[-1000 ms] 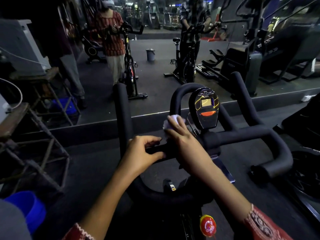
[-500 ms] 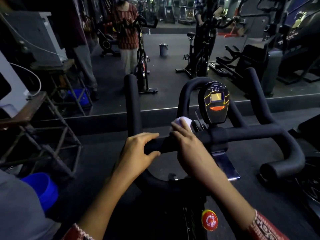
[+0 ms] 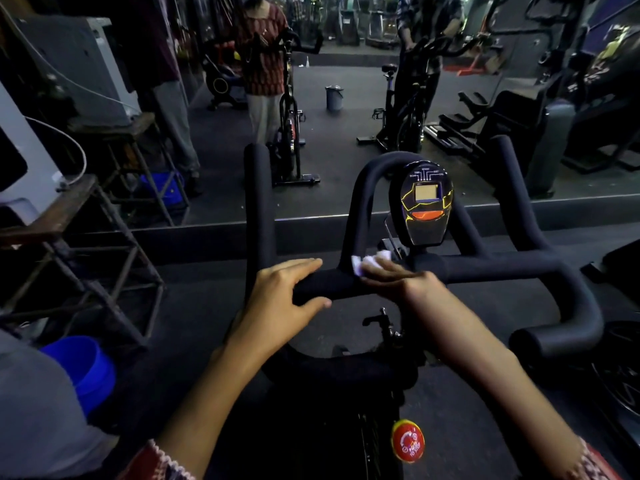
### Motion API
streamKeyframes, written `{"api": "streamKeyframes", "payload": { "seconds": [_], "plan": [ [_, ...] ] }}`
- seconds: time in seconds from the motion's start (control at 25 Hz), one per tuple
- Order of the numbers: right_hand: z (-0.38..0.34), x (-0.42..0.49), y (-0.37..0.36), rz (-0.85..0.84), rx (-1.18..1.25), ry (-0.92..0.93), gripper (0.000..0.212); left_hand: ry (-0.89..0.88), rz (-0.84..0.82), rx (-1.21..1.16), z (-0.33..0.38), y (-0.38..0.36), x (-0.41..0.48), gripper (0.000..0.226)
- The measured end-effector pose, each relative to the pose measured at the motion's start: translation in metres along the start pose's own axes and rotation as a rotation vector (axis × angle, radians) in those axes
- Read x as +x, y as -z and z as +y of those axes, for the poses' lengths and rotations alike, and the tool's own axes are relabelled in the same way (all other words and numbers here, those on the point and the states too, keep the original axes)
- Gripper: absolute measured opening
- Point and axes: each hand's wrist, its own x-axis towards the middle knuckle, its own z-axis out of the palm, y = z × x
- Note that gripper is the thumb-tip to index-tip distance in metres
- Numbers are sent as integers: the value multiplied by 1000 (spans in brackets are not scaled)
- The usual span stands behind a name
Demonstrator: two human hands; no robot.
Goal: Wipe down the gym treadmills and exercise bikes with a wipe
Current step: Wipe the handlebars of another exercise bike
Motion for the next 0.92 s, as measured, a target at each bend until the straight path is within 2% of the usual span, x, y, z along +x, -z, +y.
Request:
{"api": "streamKeyframes", "payload": {
  "seconds": [0.12,0.24,0.32,0.4,0.44,0.52,0.6,0.64,0.72,0.8,0.92],
  "plan": [
    [5,-2,8,185,-133,-139,74,-36,-49,-24,17,-18,7,63],
    [-4,3,-9,264,-253,-34,57,-86,-67,-23,23,-34,15,64],
    [2,-5,-9,185,-84,-65,65,-112,-67,7,23,-44,15,57],
    [8,-24,7,88,159,-134,72,-134,16,32,24,-50,15,46],
    [6,-32,20,121,192,-113,69,-135,80,30,27,-51,16,39],
    [6,-37,45,326,245,-50,60,-155,213,26,38,-51,26,33],
    [14,-19,56,585,243,-57,53,-204,255,11,50,-53,41,37],
    [19,-4,56,655,243,-93,52,-236,252,1,55,-57,50,41],
    [24,30,45,627,255,-157,58,-270,250,-43,60,-67,67,50],
    [28,44,23,564,159,-178,60,-262,224,-114,58,-76,81,57],
    [46,21,5,569,27,-90,58,-297,175,-151,49,-83,89,62]
  ]
}}
